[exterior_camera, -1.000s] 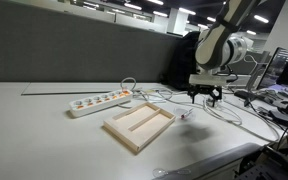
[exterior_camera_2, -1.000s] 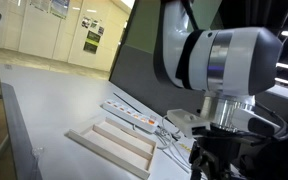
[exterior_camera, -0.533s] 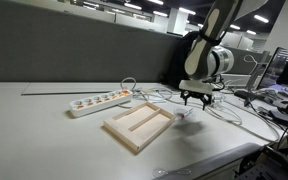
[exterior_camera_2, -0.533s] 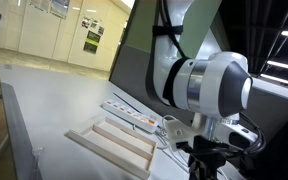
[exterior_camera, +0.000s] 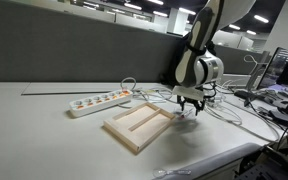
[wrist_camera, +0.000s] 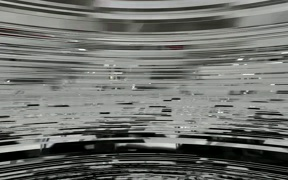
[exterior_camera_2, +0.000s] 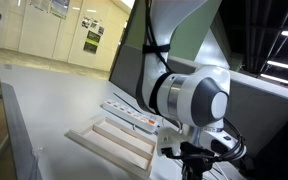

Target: Move the silver object to the bottom compartment of the box

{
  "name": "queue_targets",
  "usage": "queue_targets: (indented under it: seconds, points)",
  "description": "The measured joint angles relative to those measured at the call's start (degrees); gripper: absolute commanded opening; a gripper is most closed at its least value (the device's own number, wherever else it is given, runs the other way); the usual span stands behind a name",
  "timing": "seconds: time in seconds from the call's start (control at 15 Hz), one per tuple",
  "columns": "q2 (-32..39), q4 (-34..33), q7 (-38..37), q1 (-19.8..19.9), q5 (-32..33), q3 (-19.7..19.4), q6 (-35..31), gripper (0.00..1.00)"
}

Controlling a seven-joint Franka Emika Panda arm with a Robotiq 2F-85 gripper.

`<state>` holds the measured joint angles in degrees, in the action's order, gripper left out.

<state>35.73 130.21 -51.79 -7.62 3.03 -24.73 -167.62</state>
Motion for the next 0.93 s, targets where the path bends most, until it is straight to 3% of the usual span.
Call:
queue_targets:
  seconds: [0.53,0.93]
  points:
    - [1.7,-0.6,0.0,-3.8,-4.3,-2.6,-0.5,0.04]
    - [1.3,-0.6,0.1,-5.2,-4.4,-3.7,-0.7,0.07]
